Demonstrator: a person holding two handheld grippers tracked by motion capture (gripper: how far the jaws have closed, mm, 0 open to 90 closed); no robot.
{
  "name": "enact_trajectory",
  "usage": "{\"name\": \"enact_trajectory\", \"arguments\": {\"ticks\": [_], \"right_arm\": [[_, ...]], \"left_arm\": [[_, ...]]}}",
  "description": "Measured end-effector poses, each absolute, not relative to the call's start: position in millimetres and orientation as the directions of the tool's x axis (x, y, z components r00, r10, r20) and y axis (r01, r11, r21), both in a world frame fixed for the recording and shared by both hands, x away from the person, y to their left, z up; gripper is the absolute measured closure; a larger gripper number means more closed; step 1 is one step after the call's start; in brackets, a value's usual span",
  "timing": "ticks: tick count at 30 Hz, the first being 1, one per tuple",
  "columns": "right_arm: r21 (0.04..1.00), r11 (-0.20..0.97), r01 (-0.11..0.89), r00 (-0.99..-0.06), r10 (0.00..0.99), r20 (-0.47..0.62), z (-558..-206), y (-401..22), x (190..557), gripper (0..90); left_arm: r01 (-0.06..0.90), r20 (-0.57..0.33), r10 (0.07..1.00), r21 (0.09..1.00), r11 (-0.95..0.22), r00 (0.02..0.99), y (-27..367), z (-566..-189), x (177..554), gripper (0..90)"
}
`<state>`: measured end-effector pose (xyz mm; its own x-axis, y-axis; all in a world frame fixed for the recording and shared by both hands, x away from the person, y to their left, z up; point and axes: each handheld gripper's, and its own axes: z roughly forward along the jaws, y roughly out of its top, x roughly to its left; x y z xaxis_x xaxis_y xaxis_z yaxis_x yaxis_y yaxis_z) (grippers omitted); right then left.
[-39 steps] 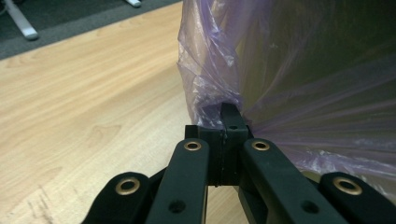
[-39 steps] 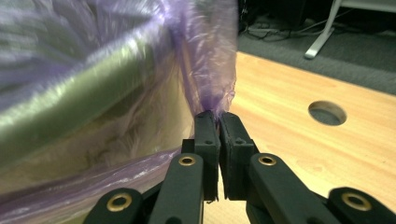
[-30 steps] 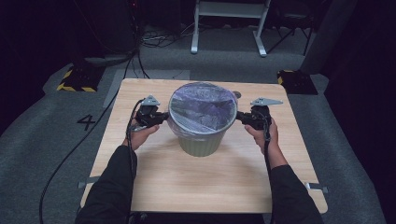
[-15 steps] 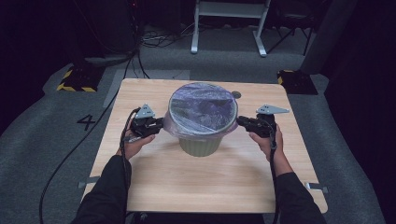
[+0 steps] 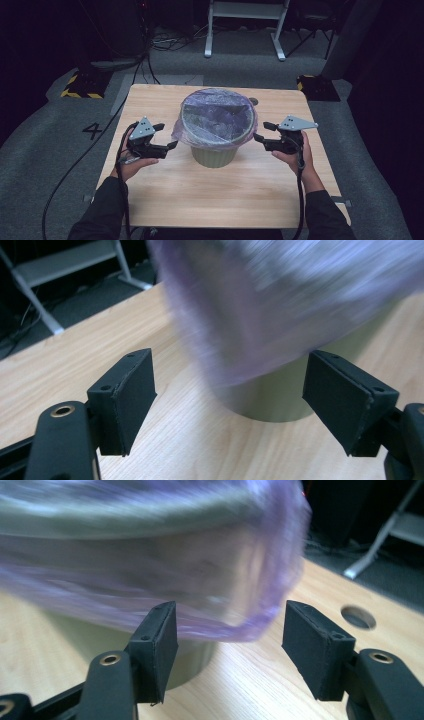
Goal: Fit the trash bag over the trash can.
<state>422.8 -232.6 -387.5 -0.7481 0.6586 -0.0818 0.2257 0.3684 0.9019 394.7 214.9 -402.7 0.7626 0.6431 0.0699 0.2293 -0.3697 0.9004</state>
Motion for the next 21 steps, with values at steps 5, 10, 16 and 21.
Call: {"name": "enact_trajectory", "arguments": {"ticks": [5,10,16,21], "right_arm": [[0.899,0.414,0.141,-0.795,0.589,-0.147,-379.0,-222.6,402.0,37.9],[0.899,0.43,0.087,-0.829,0.532,-0.174,-376.6,-211.2,386.3,37.8],[0.889,0.455,0.048,-0.843,0.496,-0.208,-380.9,-195.7,378.9,43.3],[0.865,0.5,0.022,-0.85,0.465,-0.248,-389.2,-187.5,379.4,71.2]], "left_arm": [[0.187,0.107,0.608,0.897,-0.4,0.786,207.1,-395.8,380.2,19.6],[0.155,0.148,0.589,0.889,-0.432,0.794,191.5,-387.2,376.9,30.1],[0.136,0.177,0.553,0.868,-0.477,0.814,178.5,-388.0,383.2,58.1],[0.135,0.185,0.537,0.854,-0.502,0.823,170.0,-393.9,390.6,79.7]]}}
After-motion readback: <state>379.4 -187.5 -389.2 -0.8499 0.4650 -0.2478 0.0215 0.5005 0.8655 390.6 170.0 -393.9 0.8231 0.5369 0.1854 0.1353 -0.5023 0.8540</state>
